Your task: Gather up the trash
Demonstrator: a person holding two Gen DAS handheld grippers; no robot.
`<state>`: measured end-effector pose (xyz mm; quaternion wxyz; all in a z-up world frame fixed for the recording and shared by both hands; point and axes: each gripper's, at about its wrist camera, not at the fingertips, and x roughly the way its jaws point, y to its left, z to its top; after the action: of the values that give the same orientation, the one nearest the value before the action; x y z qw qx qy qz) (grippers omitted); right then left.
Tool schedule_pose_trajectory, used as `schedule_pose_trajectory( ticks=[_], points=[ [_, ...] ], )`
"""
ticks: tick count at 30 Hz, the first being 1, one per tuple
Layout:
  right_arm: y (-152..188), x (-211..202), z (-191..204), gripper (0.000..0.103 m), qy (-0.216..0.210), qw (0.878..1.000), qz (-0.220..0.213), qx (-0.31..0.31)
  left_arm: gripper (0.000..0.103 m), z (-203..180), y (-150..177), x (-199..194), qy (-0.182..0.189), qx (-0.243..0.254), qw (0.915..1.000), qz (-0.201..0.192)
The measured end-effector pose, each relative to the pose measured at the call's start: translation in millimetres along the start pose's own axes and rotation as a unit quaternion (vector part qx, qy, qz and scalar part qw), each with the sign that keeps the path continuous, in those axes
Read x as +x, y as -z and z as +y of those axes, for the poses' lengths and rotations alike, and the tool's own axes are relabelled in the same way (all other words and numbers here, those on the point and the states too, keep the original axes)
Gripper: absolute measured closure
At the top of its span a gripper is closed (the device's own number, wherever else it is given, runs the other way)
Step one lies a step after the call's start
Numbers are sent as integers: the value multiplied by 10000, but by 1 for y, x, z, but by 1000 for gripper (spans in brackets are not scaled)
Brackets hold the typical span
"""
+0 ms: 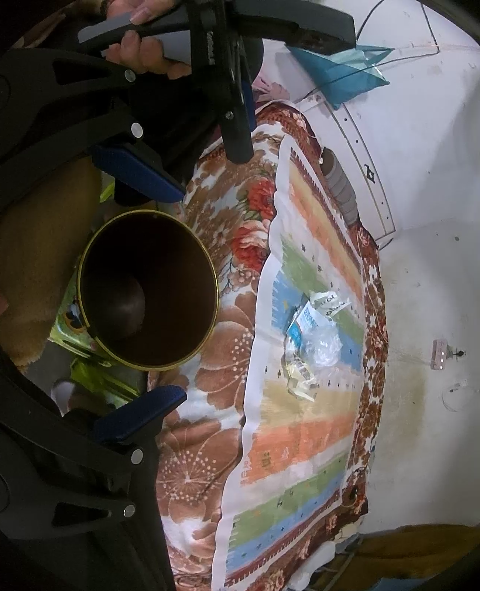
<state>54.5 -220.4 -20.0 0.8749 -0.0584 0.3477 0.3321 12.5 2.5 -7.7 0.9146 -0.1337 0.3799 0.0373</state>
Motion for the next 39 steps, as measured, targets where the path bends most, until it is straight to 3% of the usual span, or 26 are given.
schedule_pose_trajectory(
  ticks=[8, 15, 35, 39],
  points=[
    [-11, 10, -6, 9, -313, 9993, 131, 174, 6, -1, -9, 3, -118, 79, 9999, -12],
    [-25, 19, -11, 9, -329, 9991, 82, 239, 6, -7, -22, 10, -158, 264, 9995, 8],
    [-94, 42, -36, 9, -92, 9999, -10, 78, 6, 8, -111, 40, -759, 475, 9960, -46],
    [-107, 56, -44, 9, -179, 9995, 155, 204, 6, 9, -124, 50, -811, 472, 9956, 20]
  ],
)
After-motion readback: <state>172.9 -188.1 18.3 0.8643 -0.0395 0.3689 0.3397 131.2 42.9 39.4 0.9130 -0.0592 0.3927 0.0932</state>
